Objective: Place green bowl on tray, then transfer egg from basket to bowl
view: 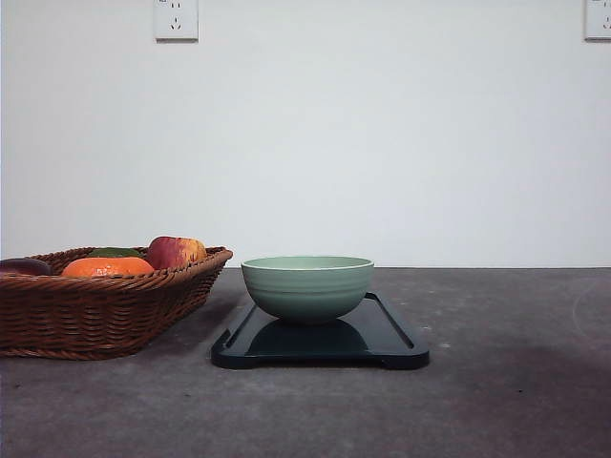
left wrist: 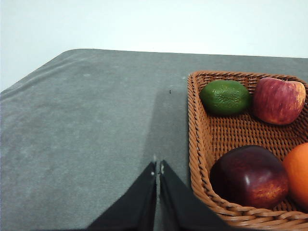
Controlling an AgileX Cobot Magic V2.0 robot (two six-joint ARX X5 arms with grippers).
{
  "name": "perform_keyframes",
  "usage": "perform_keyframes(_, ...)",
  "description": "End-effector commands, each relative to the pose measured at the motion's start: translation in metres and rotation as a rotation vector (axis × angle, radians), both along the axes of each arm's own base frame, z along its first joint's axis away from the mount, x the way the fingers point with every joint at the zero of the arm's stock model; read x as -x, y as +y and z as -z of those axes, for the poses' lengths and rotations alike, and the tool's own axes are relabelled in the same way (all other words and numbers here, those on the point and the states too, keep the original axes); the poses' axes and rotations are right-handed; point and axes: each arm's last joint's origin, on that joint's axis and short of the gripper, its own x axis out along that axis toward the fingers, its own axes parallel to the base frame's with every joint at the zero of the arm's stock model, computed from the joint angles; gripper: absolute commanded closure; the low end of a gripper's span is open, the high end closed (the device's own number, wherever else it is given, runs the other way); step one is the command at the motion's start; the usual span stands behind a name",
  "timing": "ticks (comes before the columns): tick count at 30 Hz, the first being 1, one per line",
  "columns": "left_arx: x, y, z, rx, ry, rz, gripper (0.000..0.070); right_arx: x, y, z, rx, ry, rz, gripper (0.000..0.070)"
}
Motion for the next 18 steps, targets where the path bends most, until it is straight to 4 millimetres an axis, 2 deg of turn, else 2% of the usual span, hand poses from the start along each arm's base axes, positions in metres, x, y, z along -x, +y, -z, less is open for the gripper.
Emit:
perform_keyframes(1,-0.0011,-0.0002,0.0052,0.001,0.005,0.003,0.07,-0.0003,0.0,0.0003,-0.01,-0.006,0.001,0.0687)
perform_keyframes(18,-0.0011,-0.0002,0.0052,0.001,0.005,0.003,0.07,-0.0003,0.0,0.0003,-0.01,-0.006,0.001,0.0687)
